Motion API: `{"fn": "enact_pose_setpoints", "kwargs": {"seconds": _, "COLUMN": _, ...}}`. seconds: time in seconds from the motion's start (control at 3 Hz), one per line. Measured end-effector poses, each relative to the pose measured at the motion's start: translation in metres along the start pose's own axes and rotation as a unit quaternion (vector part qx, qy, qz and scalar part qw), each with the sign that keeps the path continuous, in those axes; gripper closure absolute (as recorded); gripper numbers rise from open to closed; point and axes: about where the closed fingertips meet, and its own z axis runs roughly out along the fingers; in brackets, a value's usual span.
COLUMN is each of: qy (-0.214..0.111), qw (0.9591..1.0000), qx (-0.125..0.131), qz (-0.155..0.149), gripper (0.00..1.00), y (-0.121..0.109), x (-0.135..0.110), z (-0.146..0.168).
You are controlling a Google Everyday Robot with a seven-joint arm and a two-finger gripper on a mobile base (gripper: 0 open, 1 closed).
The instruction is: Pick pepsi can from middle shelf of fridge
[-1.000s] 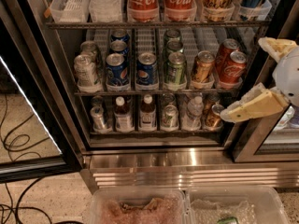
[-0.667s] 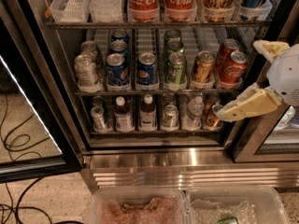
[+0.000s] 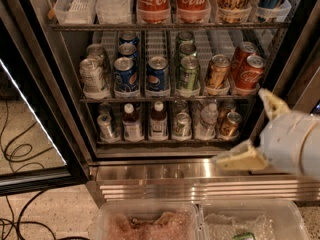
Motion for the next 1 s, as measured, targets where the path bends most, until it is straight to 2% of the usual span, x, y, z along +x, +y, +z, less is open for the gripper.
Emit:
{"fn": "enact_pose_setpoints", "kwargs": {"seconds": 0.33, "qy": 0.005, "qw": 0.9997, "qx": 0.021, "qz": 0.008, "gripper": 0.0, "y": 0.0183, "x": 0.0148, "z": 0.0046}}
{"fn": "enact_pose_setpoints", "kwargs": {"seconds": 0.67, "qy": 0.005, "qw": 0.9997, "qx": 0.021, "qz": 0.008, "gripper": 0.0, "y": 0.0183, "x": 0.0148, "z": 0.0046}}
{"fn": "enact_pose_setpoints", "kwargs": {"seconds": 1.0, "qy": -0.012, "qw": 0.9989, "qx": 0.033, "qz": 0.031, "gripper": 0.0, "y": 0.0189, "x": 0.0106, "z": 0.0074}}
